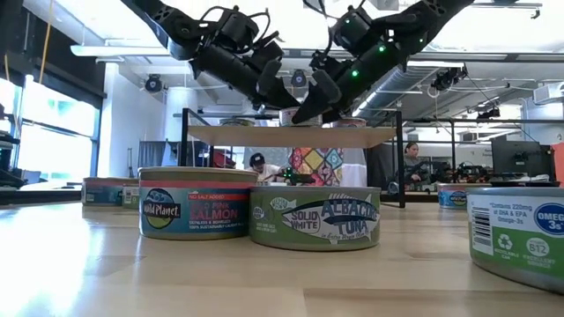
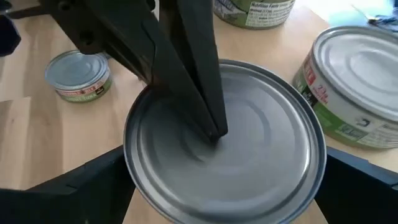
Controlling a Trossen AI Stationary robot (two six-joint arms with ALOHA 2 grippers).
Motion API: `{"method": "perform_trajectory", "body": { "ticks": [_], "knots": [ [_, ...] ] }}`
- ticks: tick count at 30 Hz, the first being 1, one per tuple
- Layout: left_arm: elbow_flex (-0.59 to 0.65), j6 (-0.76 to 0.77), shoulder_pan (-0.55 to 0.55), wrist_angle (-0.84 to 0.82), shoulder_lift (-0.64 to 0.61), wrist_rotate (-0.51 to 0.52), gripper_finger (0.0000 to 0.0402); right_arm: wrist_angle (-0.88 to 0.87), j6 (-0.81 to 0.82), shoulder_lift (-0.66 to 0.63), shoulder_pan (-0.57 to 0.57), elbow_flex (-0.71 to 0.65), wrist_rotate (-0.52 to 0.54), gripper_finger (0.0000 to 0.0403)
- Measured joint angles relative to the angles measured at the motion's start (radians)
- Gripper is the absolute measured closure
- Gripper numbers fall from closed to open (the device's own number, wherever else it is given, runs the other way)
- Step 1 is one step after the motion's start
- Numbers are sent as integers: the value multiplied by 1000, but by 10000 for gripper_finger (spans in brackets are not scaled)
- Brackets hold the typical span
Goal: Stack canned seafood by type on shelf
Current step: Put the top right light green tuna can on the shelf aligned with the other light green can
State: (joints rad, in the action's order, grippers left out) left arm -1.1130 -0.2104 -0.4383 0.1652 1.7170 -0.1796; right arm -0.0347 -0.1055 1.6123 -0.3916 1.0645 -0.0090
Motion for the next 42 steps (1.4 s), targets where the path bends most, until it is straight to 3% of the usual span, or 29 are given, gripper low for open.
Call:
{"method": "perform_trajectory", "body": {
  "ticks": [22, 42],
  "knots": [
    [-3, 27, -34, -65, 7, 2, 401, -115, 51, -38, -9, 3, -2, 3],
    [3, 17, -2, 2, -22, -12, 401, -10, 55, -8, -4, 0, -56, 3]
  ]
}}
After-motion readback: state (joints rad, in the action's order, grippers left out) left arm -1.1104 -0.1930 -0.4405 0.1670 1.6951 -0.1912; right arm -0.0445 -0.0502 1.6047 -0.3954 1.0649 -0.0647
